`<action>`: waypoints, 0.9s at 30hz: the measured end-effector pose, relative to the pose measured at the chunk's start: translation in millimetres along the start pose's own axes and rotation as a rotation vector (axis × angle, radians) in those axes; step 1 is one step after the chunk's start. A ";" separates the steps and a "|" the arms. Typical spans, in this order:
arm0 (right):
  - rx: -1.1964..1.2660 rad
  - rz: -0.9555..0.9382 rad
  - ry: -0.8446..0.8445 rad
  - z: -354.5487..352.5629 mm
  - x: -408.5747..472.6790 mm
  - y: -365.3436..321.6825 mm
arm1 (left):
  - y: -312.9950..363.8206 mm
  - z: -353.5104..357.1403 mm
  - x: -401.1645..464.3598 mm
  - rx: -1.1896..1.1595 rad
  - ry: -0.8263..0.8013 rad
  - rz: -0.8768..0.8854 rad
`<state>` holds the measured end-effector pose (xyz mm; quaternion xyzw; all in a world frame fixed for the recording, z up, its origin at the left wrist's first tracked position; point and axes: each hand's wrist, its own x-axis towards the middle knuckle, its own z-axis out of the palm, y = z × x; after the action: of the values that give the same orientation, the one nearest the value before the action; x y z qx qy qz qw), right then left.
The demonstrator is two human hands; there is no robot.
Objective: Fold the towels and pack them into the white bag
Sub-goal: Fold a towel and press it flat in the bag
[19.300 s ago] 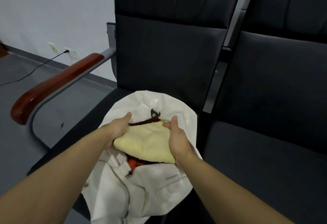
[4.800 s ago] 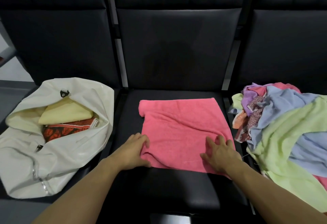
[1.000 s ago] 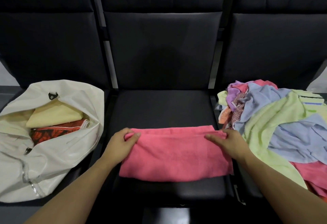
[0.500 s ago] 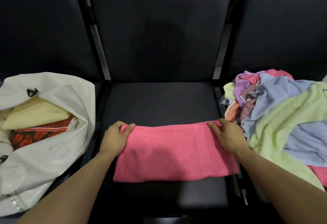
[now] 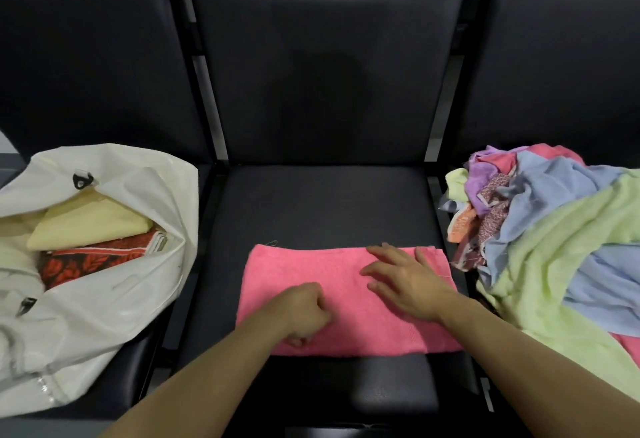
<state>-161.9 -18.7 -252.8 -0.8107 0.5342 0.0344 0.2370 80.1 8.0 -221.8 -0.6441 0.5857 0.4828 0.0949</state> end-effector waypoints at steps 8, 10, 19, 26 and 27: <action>-0.114 0.247 -0.154 -14.0 -17.8 -19.1 | 3.2 -2.5 0.5 0.366 0.205 0.013; -0.108 0.306 -0.039 -24.4 -21.9 -23.6 | 0.6 -1.0 4.7 0.450 0.302 0.004; -0.248 0.720 -0.066 -123.1 -76.6 -69.2 | -21.3 -5.7 21.4 0.389 0.353 0.031; -0.329 0.332 0.215 -78.4 -43.2 -73.0 | -26.3 -12.0 18.7 0.350 0.274 0.068; -0.277 0.278 0.172 -68.4 -35.4 -65.4 | -28.3 -14.5 18.3 0.346 0.257 0.078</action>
<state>-132.7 3.3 -158.6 -0.7542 0.6492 0.0705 0.0697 108.6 -5.8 -240.3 -0.6511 0.6917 0.2924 0.1098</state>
